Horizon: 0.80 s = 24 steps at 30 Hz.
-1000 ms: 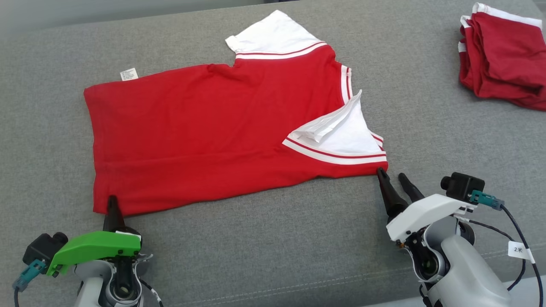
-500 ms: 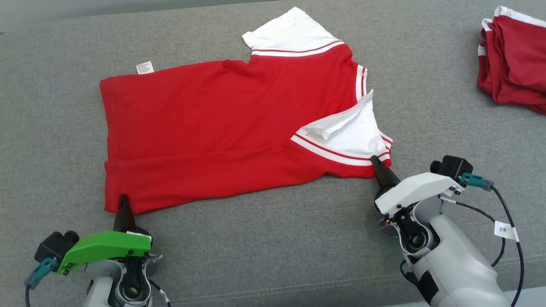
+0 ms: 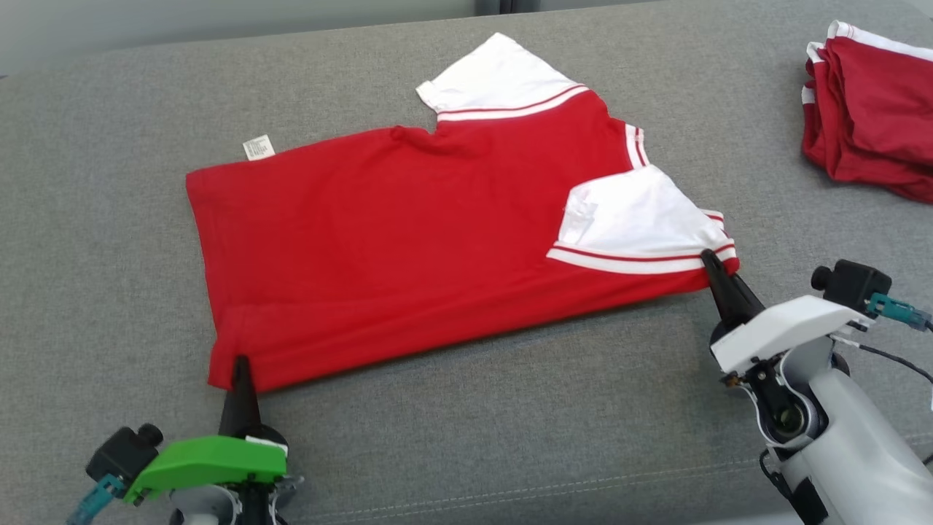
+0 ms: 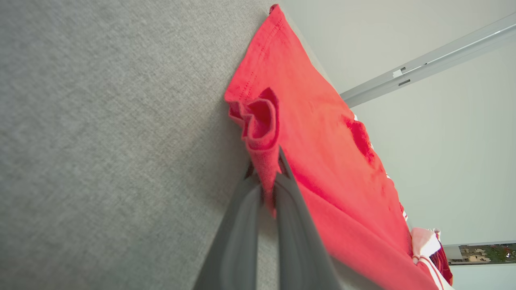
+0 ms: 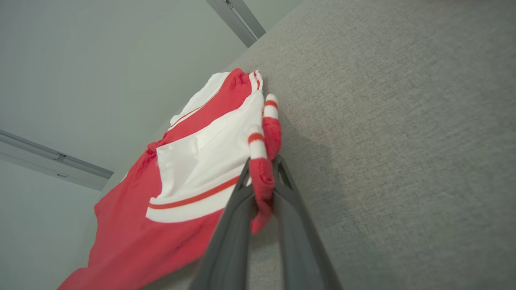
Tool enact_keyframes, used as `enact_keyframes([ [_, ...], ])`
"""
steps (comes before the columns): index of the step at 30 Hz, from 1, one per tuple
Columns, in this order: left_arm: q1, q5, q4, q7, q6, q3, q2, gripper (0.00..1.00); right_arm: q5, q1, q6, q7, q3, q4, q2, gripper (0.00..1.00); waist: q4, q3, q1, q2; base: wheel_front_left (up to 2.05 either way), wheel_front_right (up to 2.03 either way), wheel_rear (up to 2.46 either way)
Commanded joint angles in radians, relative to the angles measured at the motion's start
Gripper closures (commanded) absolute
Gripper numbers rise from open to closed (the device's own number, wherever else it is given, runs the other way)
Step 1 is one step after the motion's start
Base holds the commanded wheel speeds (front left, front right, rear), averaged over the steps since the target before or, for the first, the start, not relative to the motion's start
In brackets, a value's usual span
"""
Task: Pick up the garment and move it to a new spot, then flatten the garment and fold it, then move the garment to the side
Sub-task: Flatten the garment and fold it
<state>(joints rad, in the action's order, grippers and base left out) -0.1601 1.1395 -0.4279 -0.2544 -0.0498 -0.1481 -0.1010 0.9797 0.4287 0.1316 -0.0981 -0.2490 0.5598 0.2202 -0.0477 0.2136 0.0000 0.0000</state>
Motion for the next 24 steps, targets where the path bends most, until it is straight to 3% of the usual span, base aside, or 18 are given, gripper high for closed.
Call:
enact_keyframes([
  [1,0.048,-0.017,0.023,-0.005,0.004,-0.013,0.002,1.0,-0.019,-0.053,-0.002,-0.005,0.017,-0.023,0.03,1.0,0.0,-0.005,0.0,0.0,0.0,0.0,0.0],
  [10,0.141,-0.049,0.057,-0.009,0.024,-0.047,0.018,1.0,-0.046,-0.187,-0.002,-0.001,0.092,-0.07,0.027,1.0,0.004,-0.012,0.0,0.0,0.0,0.0,0.0],
  [21,0.17,-0.079,0.031,-0.013,0.032,-0.045,0.036,1.0,-0.092,-0.222,-0.002,-0.003,0.126,-0.029,-0.043,1.0,0.006,-0.03,0.0,0.0,0.0,0.0,0.0],
  [22,0.173,-0.078,0.028,-0.011,0.033,-0.042,0.037,0.78,-0.096,-0.221,-0.002,-0.004,0.126,-0.026,-0.048,1.0,0.005,-0.033,0.0,0.0,0.0,0.0,0.0],
  [23,0.176,-0.079,0.027,-0.011,0.034,-0.038,0.038,0.35,-0.096,-0.222,-0.002,-0.005,0.125,-0.027,-0.054,0.81,0.003,-0.035,0.0,0.0,0.0,0.0,0.0],
  [24,0.18,-0.079,0.028,-0.011,0.034,-0.033,0.039,0.0,-0.097,-0.224,-0.002,-0.006,0.125,-0.027,-0.056,0.55,0.002,-0.038,0.0,0.0,0.0,0.0,0.0],
])
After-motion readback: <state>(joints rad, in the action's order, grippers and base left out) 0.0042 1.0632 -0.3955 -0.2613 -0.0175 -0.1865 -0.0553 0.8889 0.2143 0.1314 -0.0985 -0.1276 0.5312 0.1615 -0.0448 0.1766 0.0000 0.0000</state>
